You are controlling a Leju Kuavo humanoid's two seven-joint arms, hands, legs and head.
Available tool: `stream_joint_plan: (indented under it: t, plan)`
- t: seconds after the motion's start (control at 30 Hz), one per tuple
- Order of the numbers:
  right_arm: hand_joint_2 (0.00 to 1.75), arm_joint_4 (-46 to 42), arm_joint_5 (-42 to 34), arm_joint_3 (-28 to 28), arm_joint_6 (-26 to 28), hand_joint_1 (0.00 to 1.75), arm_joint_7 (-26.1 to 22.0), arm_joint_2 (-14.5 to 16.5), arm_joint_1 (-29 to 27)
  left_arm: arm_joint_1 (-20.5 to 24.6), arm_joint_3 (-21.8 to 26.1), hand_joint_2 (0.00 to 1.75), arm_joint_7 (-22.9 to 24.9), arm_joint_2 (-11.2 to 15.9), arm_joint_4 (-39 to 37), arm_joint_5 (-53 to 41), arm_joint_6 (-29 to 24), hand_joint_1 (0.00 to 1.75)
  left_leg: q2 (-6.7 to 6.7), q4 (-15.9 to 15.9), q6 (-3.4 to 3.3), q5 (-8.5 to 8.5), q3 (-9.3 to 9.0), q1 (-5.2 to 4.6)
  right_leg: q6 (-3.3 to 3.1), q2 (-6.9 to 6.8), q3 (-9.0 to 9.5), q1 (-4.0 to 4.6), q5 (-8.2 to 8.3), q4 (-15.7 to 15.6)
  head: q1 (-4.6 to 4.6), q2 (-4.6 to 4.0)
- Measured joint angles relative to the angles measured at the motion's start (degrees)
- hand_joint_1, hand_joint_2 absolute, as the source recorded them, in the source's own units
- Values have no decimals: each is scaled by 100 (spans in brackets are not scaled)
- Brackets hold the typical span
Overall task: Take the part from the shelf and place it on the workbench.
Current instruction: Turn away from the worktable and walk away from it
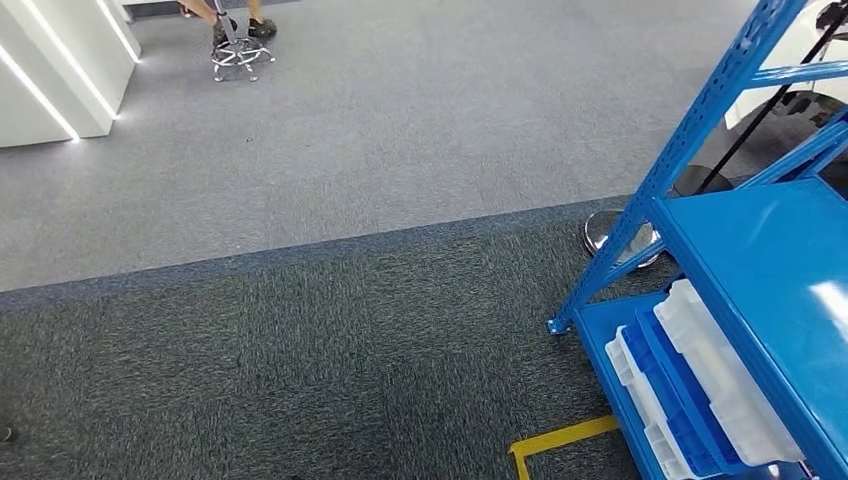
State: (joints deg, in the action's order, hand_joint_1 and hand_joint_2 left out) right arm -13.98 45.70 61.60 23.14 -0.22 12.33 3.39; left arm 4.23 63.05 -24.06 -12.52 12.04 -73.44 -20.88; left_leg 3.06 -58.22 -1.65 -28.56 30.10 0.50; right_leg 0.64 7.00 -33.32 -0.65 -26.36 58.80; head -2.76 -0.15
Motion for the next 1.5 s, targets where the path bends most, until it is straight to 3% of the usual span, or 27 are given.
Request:
stream_joint_plan:
  t: [0.03, 0.1, 0.13, 0.2, 0.23, 0.27, 0.3, 0.37, 0.4, 0.47, 0.53, 0.6, 0.67, 0.73, 0.77, 0.8, 0.9, 0.97, 1.03, 1.1, 1.17, 1.23, 1.27, 1.3, 1.4, 1.47, 1.5]
  plan:
    - [0, 4, -2, 0, -5, 0, 2, -3, -11, 5, -1, 0, 15, -7, 0, -4, -9, 0, -65, 32, -32, 25, -18, 8, 30, -37, -10, -2, -12, 13, -1, 0]
    - [0, 11, -4, 0, -16, 0, 7, -10, -17, 2, -3, 0, 53, -22, 0, -11, -28, 0, -201, 105, -102, 79, -44, 36, 75, -284, -131, 12, -198, 268, -9, 0]
    - [0, 12, -4, -1, -20, 0, 8, -13, -10, -6, -4, 0, 72, -27, 1, -15, -36, 0, -277, 118, -123, 88, -44, 32, 90, -444, -275, 6, -383, 573, -12, 0]
    - [0, 12, -4, -1, -21, 0, -2, -15, 1, -30, -6, 0, 95, -30, 1, -24, -34, 0, -443, 119, -139, 82, -32, 23, 132, -594, -634, -10, -726, 1309, -14, 0]
    - [0, 12, -4, -1, -20, 0, -10, -16, 2, -37, -6, 0, 99, -31, 1, -27, -30, 0, -528, 118, -139, 74, -32, 21, 151, -626, -739, -24, -775, 1531, -14, 0]
    - [0, 13, -6, 0, -18, 0, -19, -16, -1, -36, -6, 0, 98, -31, 1, -29, -24, 0, -603, 116, -133, 64, -37, 20, 166, -654, -732, -38, -709, 1537, -14, 0]
    - [0, 13, -8, 1, -16, 0, -25, -16, -4, -31, -7, 0, 95, -31, 1, -29, -17, 0, -670, 114, -121, 50, -51, 22, 175, -695, -606, -52, -547, 1314, -14, 0]
    - [0, 14, -16, 2, -12, 0, -37, -16, -1, -22, -9, 0, 75, -30, 1, -29, -5, 0, -788, 96, -70, 4, -85, 8, 160, -919, -182, -45, -193, 532, -15, 0]
    - [0, 14, -22, 2, -10, 0, -48, -16, 7, -20, -10, 0, 63, -29, 1, -29, -2, 0, -841, 87, -33, -24, -100, -6, 130, -1017, -24, -28, -94, 224, -11, 0]
    - [0, 15, -33, 2, -11, 0, -76, -15, 15, -4, -10, 0, 34, -28, 1, -26, 1, 0, -942, 78, 41, -69, -131, -37, 59, -1082, 68, 11, -79, 1, 4, 0]
    - [0, 19, -34, 4, -13, 0, -88, -14, 2, 30, -13, 0, 8, -28, 1, -18, 2, 0, -1001, 71, 101, -105, -181, -22, -13, -954, 58, 4, -68, -13, 14, 0]
    - [0, 24, -28, 6, -17, 0, -83, -17, 1, 40, -16, 0, -7, -33, 1, -10, -8, 0, -790, -171, 157, -299, -105, 8, -87, -836, 65, -17, -41, -43, 15, 0]
    - [0, 25, -17, 6, -35, 0, -74, -28, 13, 23, -17, 0, -1, -40, 1, -11, -20, 0, -481, -870, 188, -689, 215, 24, -132, -707, 58, -24, -26, -52, 20, 0]
    - [0, 25, -4, 7, -66, 0, -68, -43, 13, 2, -17, 0, 32, -43, 1, -22, -27, 0, -376, -1545, 197, -908, 557, 27, -146, -554, 50, -13, -24, -42, 21, 0]
    - [0, 25, 1, 7, -79, 0, -69, -47, 9, -6, -17, 0, 54, -43, 1, -31, -30, 0, -361, -1613, 190, -842, 617, 27, -147, -471, 51, -10, -25, -34, 21, 0]
    - [0, 25, 4, 8, -89, 0, -73, -50, 7, -11, -17, 0, 75, -43, 1, -40, -31, 0, -348, -1458, 176, -669, 576, 27, -145, -386, 54, -8, -26, -25, 22, 0]
    - [0, 28, 2, 14, -95, 0, -106, -45, 14, -14, -18, 0, 105, -38, 1, -58, -32, 0, -62, -361, 102, -63, 179, 31, -118, -157, 47, -2, -32, 7, 20, 0]
    - [0, 32, -8, 26, -95, 0, -119, -40, 17, -4, -19, 0, 92, -35, 1, -62, -32, 0, 84, -33, 77, 25, 72, 21, -55, -39, 7, -6, -20, 17, 19, 0]
    - [0, 34, -13, 47, -95, 0, -118, -39, 0, 12, -19, 0, 65, -37, 1, -52, -31, 0, -15, 20, 34, 53, 41, 23, 23, 53, -18, -20, 1, 6, 19, 0]
    - [0, 39, -5, 68, -94, 0, -109, -39, -15, 15, -19, 0, 44, -39, 1, -43, -32, 0, -152, 87, -50, 104, 9, 48, 77, -146, -99, -7, -119, 173, 5, 0]
    - [0, 40, 10, 78, -97, 0, -105, -39, -7, 5, -19, 0, 36, -42, 1, -42, -36, 0, -307, 119, -102, 123, 2, 52, 116, -484, -376, 0, -461, 757, -15, 0]
    - [0, 40, 21, 81, -106, 0, -123, -39, 0, -13, -19, 0, 41, -44, 1, -44, -37, 0, -476, 116, -109, 114, 4, 44, 153, -617, -704, -20, -729, 1427, -20, 0]
    - [0, 40, 24, 84, -110, 0, -143, -40, -2, -16, -19, 0, 46, -44, 1, -46, -36, 0, -558, 114, -105, 105, 1, 43, 167, -647, -763, -33, -722, 1549, -20, 0]
    - [0, 40, 25, 86, -114, 0, -171, -40, -8, -14, -20, 0, 51, -46, 1, -50, -33, 0, -631, 111, -96, 94, -6, 43, 177, -677, -702, -45, -605, 1441, -21, 0]
    - [0, 40, 24, 91, -117, 0, -252, -39, -11, 0, -21, 0, 55, -54, 1, -58, -21, 0, -808, 83, -22, 34, -52, 26, 141, -980, -119, -48, -119, 354, -20, 0]
    - [0, 40, 26, 91, -117, 0, -274, -38, -1, 6, -20, 0, 49, -53, 1, -52, -19, 0, -901, 69, 53, -8, -81, -5, 67, -1108, 39, -14, -57, 26, -14, 0]
    - [0, 40, 27, 92, -116, 0, -278, -38, -4, 13, -19, 0, 45, -52, 1, -47, -19, 0, -947, 71, 88, -20, -100, -16, 26, -1067, 30, 4, -57, 26, -11, 0]
